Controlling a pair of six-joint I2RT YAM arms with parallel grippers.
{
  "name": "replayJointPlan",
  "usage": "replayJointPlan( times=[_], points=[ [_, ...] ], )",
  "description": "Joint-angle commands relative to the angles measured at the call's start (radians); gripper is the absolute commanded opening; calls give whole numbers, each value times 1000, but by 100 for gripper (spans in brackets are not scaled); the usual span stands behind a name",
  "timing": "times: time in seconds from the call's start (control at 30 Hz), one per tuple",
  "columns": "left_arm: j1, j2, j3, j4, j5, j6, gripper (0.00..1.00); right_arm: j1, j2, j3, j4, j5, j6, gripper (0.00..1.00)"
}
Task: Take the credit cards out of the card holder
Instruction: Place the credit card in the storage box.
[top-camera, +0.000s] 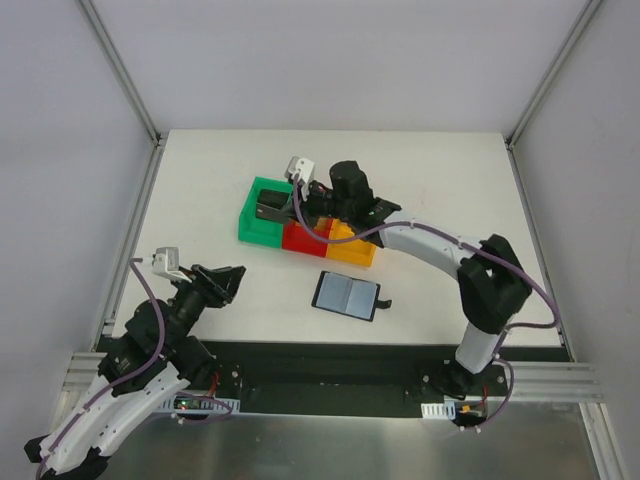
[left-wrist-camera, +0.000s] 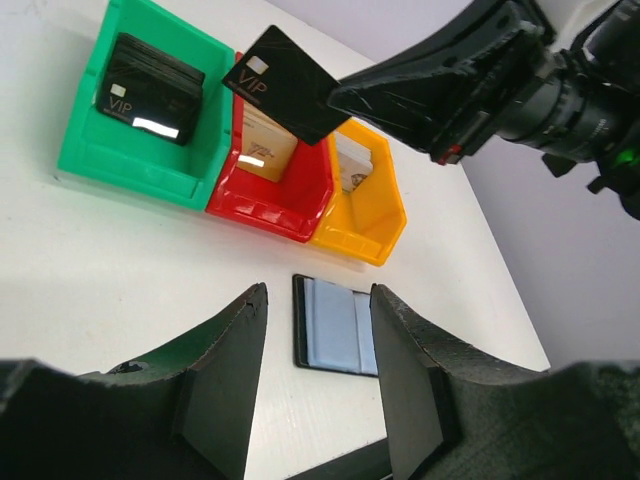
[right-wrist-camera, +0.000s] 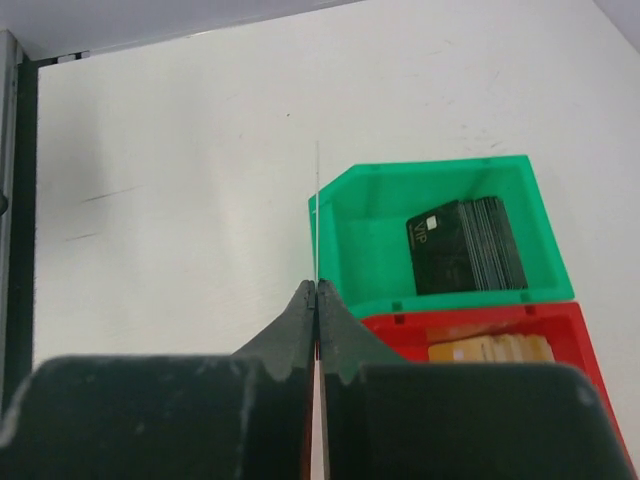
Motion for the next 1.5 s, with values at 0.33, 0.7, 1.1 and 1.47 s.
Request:
replayJointPlan(
  times=[0.33, 0.7, 1.1, 1.47],
  points=[
    [0, -128, 82, -107, -111, 39, 45, 0, 301, 235, 264, -36, 34, 0],
    [2, -129, 62, -110, -131, 39, 45, -16, 366, 287, 186, -50, -62, 0],
    [0, -128, 42, -112, -135, 24, 45, -31, 424, 322, 131, -41, -99, 0],
    [2, -126, 27, -110, -148, 22, 45, -45, 499, 397, 80, -42, -114, 0]
  ],
)
